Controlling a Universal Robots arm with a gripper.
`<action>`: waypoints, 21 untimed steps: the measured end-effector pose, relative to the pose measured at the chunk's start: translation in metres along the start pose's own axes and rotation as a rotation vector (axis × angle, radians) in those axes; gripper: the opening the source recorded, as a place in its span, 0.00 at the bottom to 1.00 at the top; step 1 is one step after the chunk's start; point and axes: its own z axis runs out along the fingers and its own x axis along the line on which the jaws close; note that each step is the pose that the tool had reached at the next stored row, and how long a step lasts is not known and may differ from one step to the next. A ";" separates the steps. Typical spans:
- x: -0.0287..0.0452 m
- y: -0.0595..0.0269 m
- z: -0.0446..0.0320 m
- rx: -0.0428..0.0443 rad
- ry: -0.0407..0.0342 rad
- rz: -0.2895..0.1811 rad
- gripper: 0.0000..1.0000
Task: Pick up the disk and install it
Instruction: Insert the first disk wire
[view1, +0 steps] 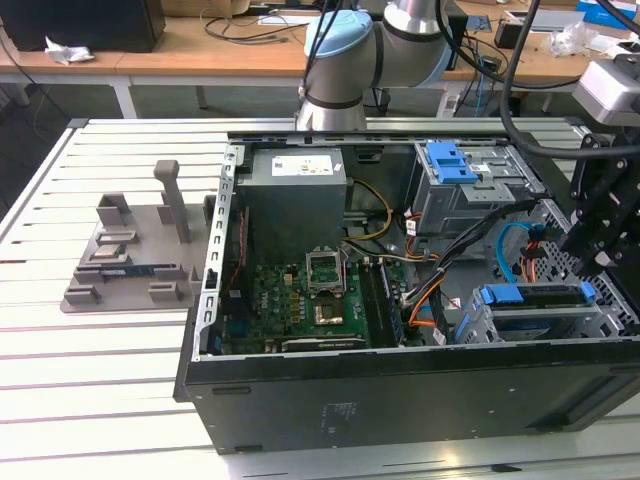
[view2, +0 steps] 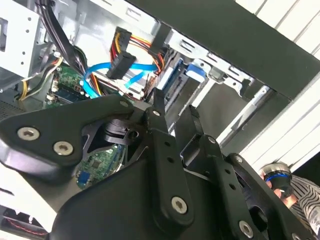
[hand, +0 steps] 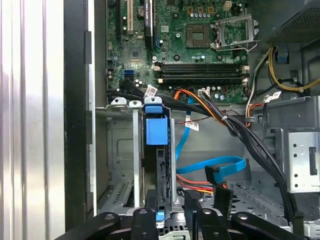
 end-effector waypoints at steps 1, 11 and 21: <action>-0.0045 -0.0021 0.0003 -0.0004 -0.0001 0.000 0.36; -0.0378 -0.0065 0.0076 -0.0009 0.0001 0.000 0.36; -0.0548 -0.0033 0.0185 -0.0003 0.0177 0.002 0.36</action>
